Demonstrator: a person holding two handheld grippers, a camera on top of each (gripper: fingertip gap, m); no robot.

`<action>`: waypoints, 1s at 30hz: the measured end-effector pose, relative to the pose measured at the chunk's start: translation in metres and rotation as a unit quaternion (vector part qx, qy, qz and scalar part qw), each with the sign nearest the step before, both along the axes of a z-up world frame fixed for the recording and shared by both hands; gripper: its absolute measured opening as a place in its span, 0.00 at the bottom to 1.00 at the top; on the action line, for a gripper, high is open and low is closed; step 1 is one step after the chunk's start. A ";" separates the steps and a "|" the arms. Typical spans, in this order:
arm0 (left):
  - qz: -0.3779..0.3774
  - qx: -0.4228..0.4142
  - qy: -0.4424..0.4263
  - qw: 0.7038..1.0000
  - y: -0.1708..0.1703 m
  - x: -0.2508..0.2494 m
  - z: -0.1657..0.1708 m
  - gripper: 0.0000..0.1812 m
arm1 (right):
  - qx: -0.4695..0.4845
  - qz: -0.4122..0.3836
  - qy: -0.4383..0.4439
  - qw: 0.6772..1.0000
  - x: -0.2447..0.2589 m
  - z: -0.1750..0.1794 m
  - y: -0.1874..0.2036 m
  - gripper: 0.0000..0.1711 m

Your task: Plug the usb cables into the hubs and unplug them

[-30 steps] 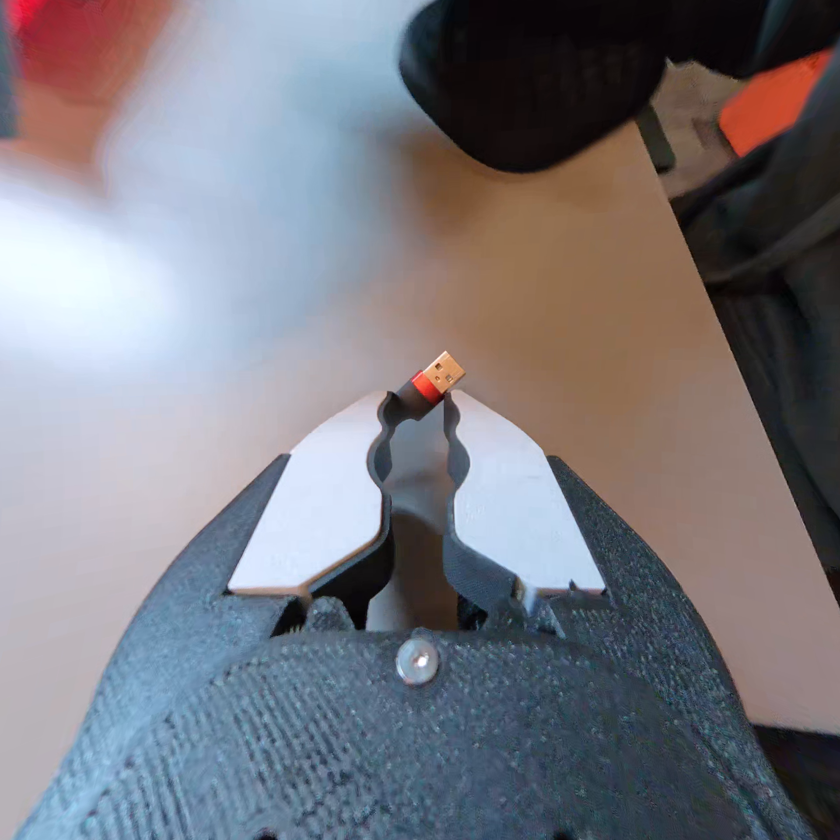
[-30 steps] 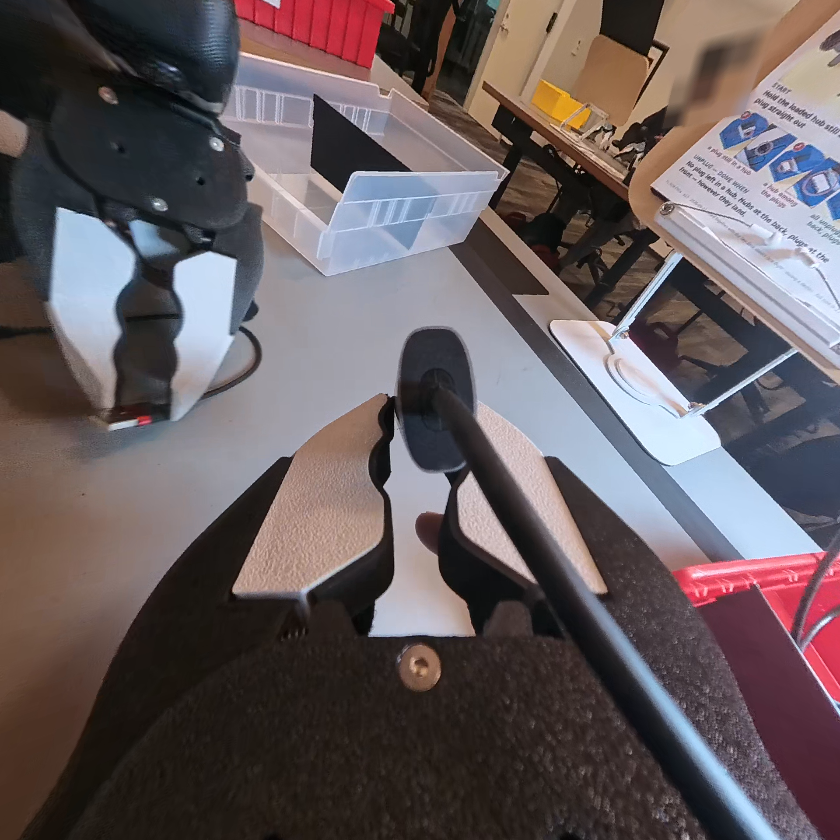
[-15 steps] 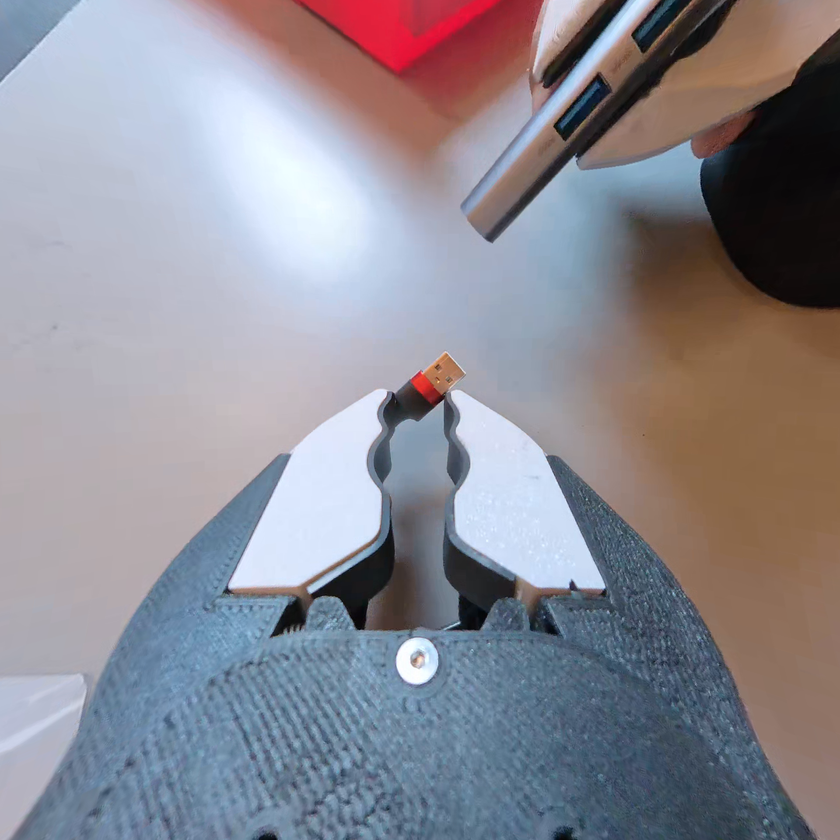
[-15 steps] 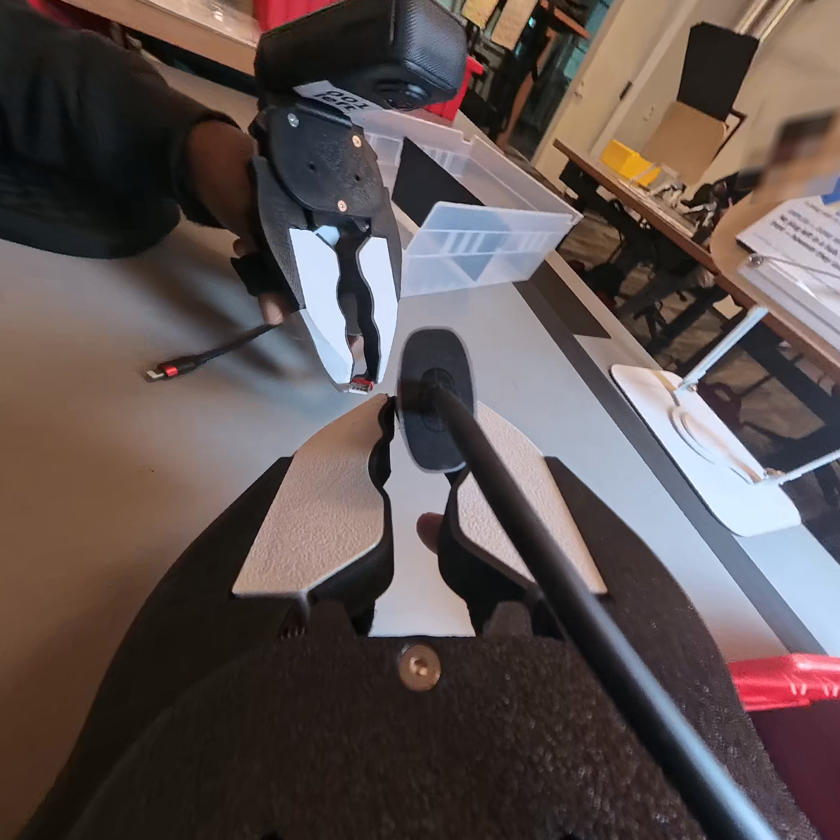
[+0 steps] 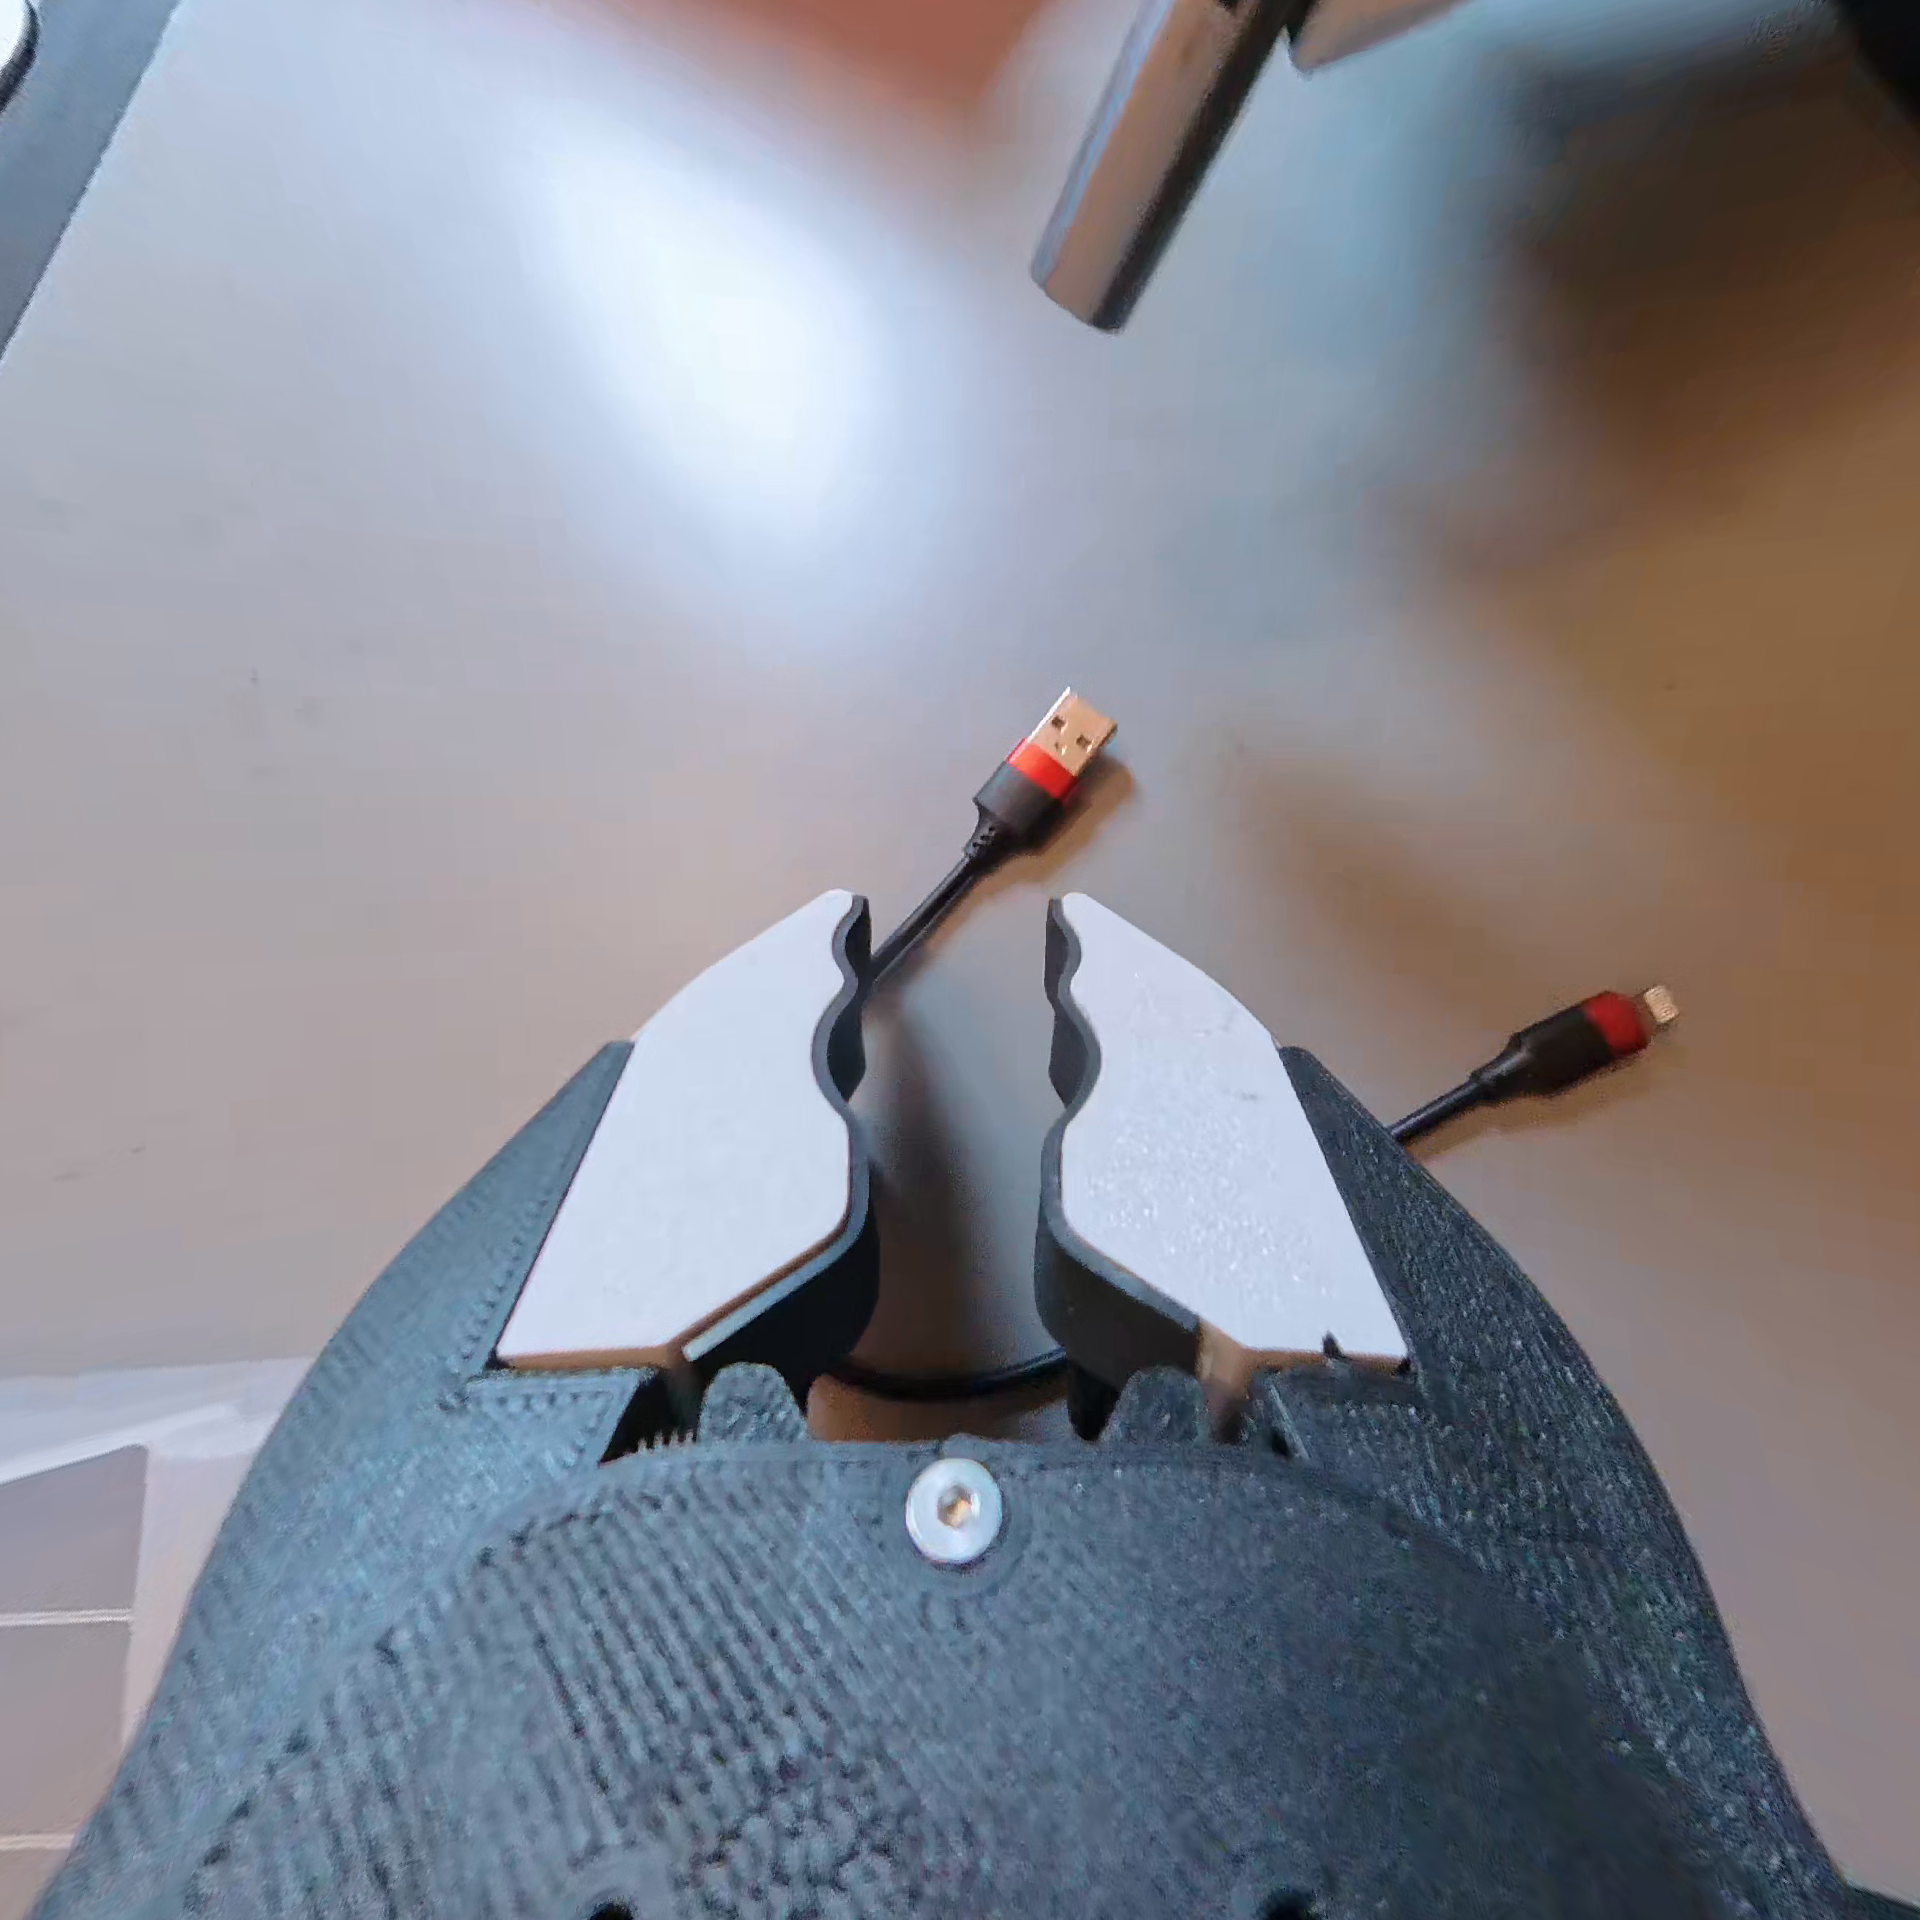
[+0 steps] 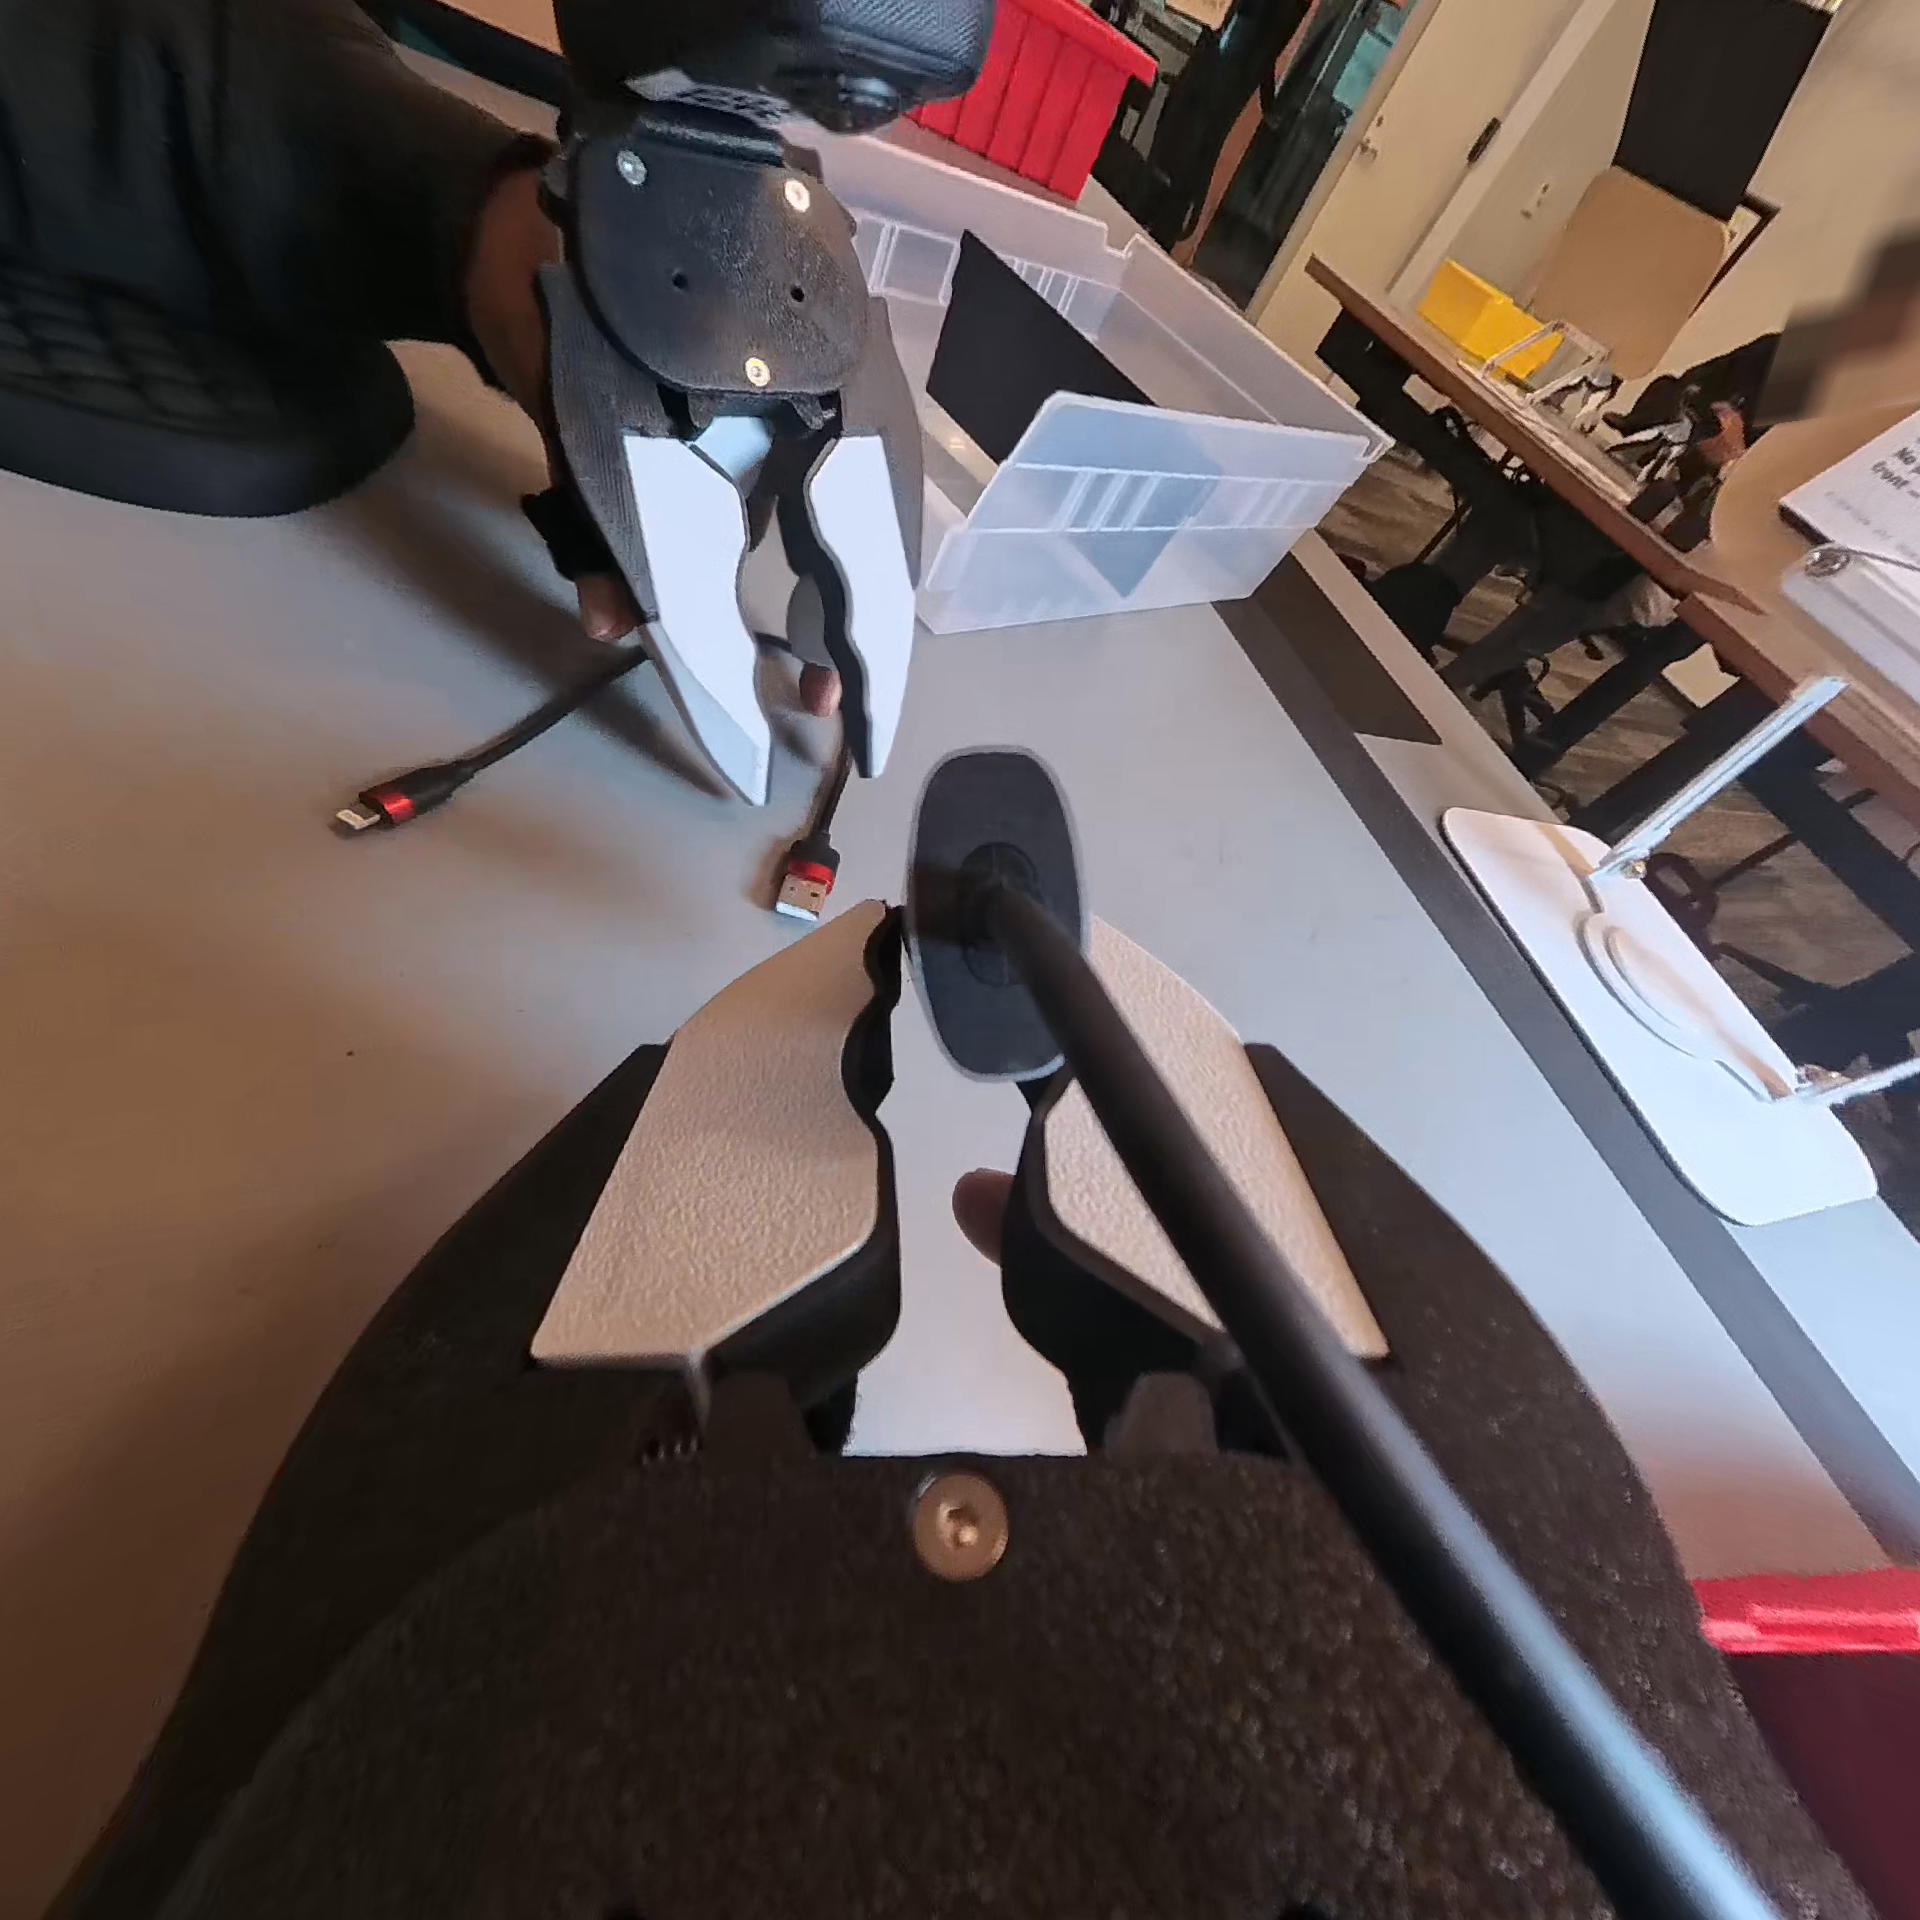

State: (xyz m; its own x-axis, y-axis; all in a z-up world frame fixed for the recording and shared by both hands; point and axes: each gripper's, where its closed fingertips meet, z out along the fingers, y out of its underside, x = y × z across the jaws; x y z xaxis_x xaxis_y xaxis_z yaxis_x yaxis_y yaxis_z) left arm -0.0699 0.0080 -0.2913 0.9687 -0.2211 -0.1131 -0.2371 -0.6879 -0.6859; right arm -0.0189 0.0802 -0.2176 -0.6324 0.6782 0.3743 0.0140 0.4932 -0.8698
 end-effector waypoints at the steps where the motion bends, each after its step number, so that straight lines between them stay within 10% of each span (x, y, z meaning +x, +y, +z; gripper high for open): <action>1: -0.005 -0.006 0.015 1.000 0.000 -0.001 -0.003 0.17 | 0.003 -0.006 -0.004 1.000 -0.001 -0.002 0.001 0.11; 17: -0.255 -0.197 0.050 0.945 0.014 0.011 -0.008 0.14 | -0.007 -0.024 -0.022 0.999 -0.005 -0.006 0.012 0.11; 25: -0.185 -0.107 0.006 0.977 0.025 0.022 -0.006 0.08 | 0.022 -0.011 -0.013 1.000 -0.002 -0.009 0.008 0.11; 30: -0.110 -0.024 -0.167 0.979 0.026 0.055 0.024 0.08 | 0.094 -0.008 0.029 0.995 -0.003 -0.012 0.004 0.11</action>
